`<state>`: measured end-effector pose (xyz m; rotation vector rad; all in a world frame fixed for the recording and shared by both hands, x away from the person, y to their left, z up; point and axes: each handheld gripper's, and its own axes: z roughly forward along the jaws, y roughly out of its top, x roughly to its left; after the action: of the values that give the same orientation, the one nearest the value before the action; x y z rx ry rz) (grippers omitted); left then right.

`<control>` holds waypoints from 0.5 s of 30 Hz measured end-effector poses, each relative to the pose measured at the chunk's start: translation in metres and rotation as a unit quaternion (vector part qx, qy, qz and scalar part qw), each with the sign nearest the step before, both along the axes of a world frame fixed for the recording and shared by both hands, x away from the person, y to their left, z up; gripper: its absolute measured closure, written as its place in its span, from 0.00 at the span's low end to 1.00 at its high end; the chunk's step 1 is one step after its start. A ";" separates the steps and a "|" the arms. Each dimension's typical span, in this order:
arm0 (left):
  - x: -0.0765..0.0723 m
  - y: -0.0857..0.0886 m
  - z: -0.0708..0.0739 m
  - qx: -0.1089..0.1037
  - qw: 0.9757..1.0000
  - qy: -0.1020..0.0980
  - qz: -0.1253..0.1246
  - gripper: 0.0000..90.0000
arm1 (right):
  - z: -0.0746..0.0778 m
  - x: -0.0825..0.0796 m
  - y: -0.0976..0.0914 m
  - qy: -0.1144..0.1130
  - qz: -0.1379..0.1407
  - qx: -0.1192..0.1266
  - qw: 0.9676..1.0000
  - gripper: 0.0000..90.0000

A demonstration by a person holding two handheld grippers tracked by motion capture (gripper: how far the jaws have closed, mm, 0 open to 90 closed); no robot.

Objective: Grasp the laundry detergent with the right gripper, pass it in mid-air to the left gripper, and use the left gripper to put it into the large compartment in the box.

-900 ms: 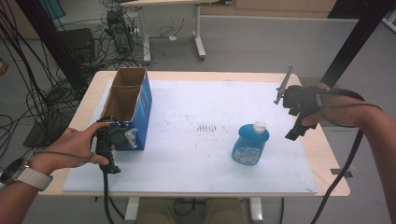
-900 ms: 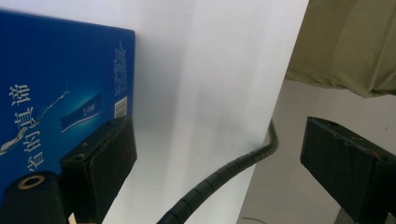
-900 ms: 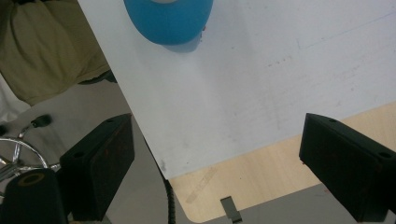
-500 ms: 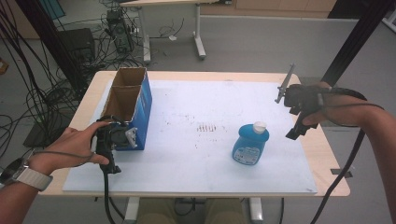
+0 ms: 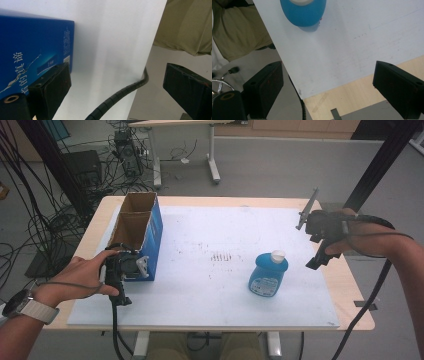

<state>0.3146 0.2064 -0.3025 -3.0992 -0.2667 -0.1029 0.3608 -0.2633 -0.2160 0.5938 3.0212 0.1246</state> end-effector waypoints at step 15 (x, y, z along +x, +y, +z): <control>-0.002 -0.005 -0.001 -0.013 1.000 -0.005 0.003 0.09 | 0.001 -0.005 -0.001 -0.005 -0.003 0.025 1.000 0.10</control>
<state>0.3130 0.2018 -0.3033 -3.1244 -0.2793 -0.1172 0.3561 -0.2648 -0.2152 0.6052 3.0142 0.2020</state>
